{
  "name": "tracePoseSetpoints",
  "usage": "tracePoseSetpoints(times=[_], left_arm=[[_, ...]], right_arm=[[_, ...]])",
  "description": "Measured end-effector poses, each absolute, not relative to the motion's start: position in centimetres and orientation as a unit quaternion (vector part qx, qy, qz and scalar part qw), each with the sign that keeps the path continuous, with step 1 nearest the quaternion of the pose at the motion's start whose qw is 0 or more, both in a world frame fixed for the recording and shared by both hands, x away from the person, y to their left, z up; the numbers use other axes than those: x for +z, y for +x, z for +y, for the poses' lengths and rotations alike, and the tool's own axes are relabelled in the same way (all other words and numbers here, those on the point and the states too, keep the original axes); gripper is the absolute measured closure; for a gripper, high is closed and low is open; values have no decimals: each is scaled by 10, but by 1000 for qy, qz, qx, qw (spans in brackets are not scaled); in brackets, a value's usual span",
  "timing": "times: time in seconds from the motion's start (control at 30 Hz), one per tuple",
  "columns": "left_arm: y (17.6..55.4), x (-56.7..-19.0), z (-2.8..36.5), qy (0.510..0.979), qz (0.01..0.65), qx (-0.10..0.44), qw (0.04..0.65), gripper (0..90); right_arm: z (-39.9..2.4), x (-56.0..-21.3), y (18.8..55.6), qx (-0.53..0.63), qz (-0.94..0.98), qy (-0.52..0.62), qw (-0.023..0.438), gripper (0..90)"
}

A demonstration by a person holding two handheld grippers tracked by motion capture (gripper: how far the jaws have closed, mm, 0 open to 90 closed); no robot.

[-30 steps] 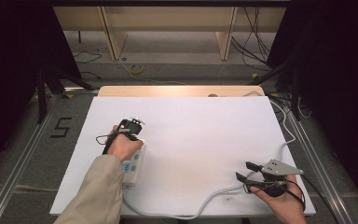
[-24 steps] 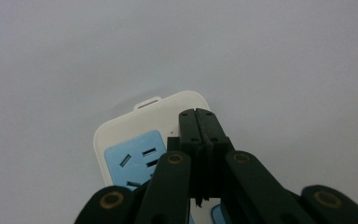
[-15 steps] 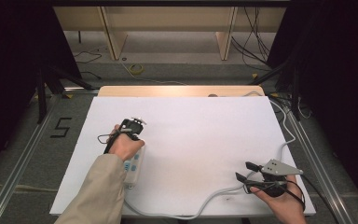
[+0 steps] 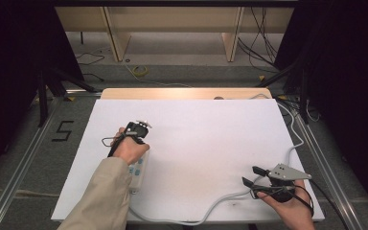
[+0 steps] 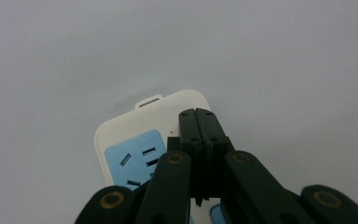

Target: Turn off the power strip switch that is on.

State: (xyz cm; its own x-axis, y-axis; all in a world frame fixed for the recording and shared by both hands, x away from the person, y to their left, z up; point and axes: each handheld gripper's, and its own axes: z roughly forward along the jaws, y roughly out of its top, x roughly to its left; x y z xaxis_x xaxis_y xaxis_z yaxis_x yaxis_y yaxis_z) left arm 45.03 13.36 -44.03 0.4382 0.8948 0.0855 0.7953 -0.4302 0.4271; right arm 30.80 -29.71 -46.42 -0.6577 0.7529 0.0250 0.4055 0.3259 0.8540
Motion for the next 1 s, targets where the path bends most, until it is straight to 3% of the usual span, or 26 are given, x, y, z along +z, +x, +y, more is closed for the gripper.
tracePoseSetpoints(times=[1.0], left_arm=[[449,-441,132,836,500,160,158,896]], right_arm=[[-298,-465,308,449,792,366,193,414]])
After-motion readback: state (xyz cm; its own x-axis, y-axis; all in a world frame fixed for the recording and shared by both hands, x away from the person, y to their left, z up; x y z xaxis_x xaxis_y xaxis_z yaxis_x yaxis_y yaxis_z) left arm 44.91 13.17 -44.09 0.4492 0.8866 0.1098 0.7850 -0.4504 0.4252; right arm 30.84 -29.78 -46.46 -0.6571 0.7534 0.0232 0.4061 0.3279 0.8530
